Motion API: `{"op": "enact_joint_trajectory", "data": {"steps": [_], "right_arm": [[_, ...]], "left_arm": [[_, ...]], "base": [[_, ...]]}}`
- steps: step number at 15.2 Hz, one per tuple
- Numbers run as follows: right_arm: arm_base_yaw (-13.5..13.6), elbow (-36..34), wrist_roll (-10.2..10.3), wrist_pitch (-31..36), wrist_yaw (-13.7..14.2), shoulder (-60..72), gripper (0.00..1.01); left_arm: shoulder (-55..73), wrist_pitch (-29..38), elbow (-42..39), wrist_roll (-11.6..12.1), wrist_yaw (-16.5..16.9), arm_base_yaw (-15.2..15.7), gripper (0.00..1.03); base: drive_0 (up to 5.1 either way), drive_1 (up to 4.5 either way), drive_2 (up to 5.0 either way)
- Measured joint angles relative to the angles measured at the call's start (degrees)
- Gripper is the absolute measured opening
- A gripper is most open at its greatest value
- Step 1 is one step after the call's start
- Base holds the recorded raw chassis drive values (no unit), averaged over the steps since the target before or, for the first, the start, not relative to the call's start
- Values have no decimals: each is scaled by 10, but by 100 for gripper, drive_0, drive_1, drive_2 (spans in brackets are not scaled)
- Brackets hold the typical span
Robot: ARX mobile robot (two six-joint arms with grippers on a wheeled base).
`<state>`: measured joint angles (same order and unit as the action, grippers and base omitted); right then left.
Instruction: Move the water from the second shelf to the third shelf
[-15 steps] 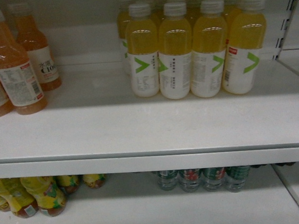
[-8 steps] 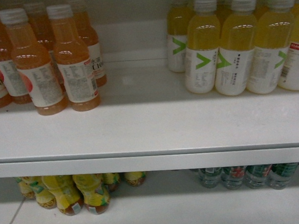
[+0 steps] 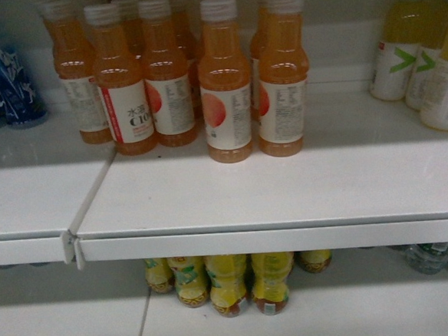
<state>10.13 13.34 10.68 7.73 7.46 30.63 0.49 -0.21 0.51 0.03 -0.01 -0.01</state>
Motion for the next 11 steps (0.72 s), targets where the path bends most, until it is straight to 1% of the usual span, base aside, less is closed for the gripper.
{"op": "enact_joint_trajectory", "data": {"steps": [11], "right_arm": [[0,0,0,2,0,0,39]], "left_arm": [[0,0,0,0,0,0,98]], "base": [[-479,235,235]]}}
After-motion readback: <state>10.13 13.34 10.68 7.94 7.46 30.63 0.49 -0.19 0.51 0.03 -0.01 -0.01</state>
